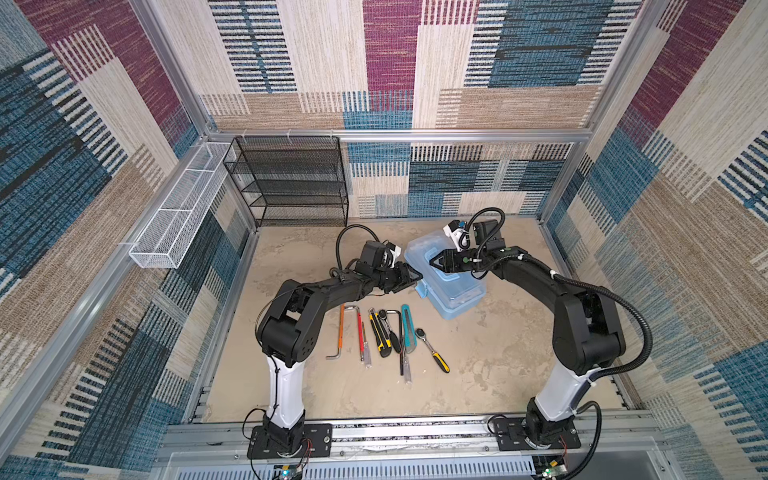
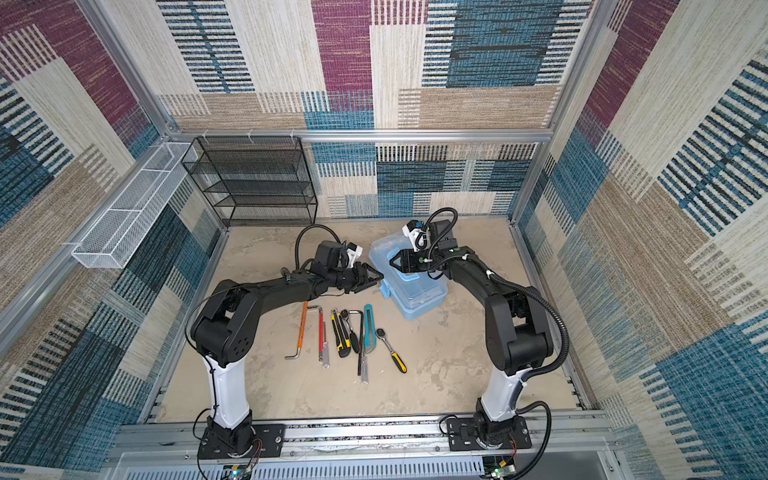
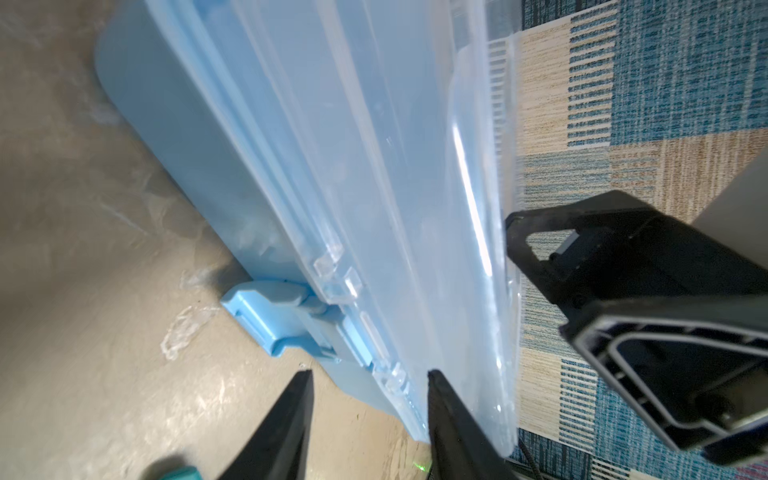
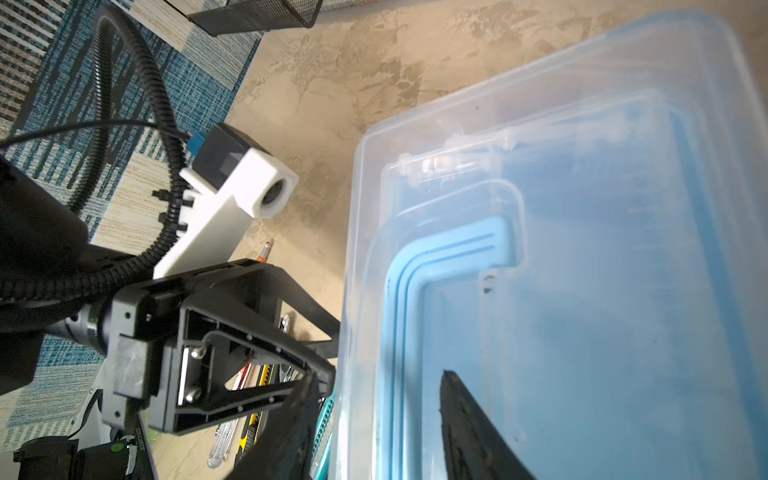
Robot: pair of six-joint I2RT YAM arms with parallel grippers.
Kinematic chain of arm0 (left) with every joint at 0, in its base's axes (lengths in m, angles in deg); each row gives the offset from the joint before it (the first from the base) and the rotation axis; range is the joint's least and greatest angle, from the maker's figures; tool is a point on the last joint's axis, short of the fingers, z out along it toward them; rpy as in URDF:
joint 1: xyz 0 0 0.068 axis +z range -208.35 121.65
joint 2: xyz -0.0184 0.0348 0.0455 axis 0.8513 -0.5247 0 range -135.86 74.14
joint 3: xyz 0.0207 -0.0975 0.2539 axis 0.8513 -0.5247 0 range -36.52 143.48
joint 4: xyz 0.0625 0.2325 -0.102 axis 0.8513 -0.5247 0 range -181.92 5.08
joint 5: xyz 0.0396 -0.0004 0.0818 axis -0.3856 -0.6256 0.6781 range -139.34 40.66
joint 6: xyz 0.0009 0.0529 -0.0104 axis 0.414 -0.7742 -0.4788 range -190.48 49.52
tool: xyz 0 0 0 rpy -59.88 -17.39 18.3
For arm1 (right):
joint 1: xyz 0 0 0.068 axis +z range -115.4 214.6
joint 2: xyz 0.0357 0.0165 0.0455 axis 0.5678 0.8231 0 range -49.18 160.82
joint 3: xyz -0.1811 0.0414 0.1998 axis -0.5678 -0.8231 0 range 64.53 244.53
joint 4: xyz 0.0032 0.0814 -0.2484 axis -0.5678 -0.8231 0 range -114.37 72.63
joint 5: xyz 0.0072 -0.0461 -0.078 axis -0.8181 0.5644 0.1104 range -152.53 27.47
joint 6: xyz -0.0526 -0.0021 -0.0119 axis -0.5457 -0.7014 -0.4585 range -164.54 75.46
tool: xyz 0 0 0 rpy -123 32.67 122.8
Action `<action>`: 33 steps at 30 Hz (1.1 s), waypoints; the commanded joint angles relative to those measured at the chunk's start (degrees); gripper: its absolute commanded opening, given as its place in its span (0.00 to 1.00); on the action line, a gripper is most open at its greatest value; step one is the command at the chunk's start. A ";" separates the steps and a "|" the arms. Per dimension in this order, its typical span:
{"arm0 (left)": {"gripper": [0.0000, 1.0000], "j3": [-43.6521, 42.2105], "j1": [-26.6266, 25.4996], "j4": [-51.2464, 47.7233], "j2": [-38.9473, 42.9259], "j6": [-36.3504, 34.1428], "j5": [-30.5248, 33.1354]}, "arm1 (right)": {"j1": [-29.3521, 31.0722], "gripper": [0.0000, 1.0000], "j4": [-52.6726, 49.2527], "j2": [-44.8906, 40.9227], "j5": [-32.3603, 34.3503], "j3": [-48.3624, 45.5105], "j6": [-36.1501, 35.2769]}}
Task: Pack the tool kit
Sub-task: 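Grip the clear lid edge with the left gripper while the right gripper holds the box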
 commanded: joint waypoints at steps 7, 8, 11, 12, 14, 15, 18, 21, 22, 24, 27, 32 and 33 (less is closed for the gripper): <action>0.46 4.25 0.78 1.63 -2.67 2.05 -3.37 | -0.07 0.49 -11.53 2.16 2.40 2.94 -1.58; 0.46 4.54 0.92 1.61 -2.92 2.18 -3.54 | -0.08 0.50 -11.73 2.22 2.02 2.94 -1.47; 0.46 5.34 1.42 1.96 -3.78 2.93 -4.29 | -0.13 0.49 -12.50 2.68 0.32 2.93 -1.12; 0.46 5.82 1.59 1.96 -4.19 3.15 -4.67 | -0.07 0.49 -12.77 2.90 -0.21 3.02 -0.96; 0.46 6.45 1.76 2.18 -4.86 3.63 -5.21 | -0.09 0.49 -13.21 3.08 -0.91 3.20 -0.59; 0.46 6.90 1.80 2.31 -5.18 3.89 -5.45 | -0.04 0.49 -13.24 3.21 -1.40 3.28 -0.28; 0.46 8.27 1.90 2.58 -6.08 4.55 -6.13 | -0.08 0.48 -12.83 3.30 -3.59 2.98 0.63; 0.46 9.71 2.23 2.84 -6.89 5.25 -6.84 | 0.00 0.48 -12.46 3.64 -5.34 2.92 1.52; 0.46 10.27 2.34 2.85 -7.21 5.39 -7.17 | -0.06 0.48 -12.43 3.73 -5.86 2.99 1.74; 0.46 11.23 2.60 2.71 -7.66 5.70 -7.59 | 0.00 0.47 -12.27 4.04 -6.75 3.25 2.35; 0.46 12.59 2.88 2.43 -8.12 5.84 -7.94 | 0.00 0.47 -12.19 4.50 -8.43 3.99 3.14; 0.46 14.15 3.49 2.66 -8.88 6.57 -8.79 | -0.06 0.47 -11.84 5.18 -11.66 5.60 4.86; 0.46 14.41 3.68 2.75 -8.92 6.78 -9.00 | -0.13 0.47 -11.70 5.23 -12.02 5.95 5.26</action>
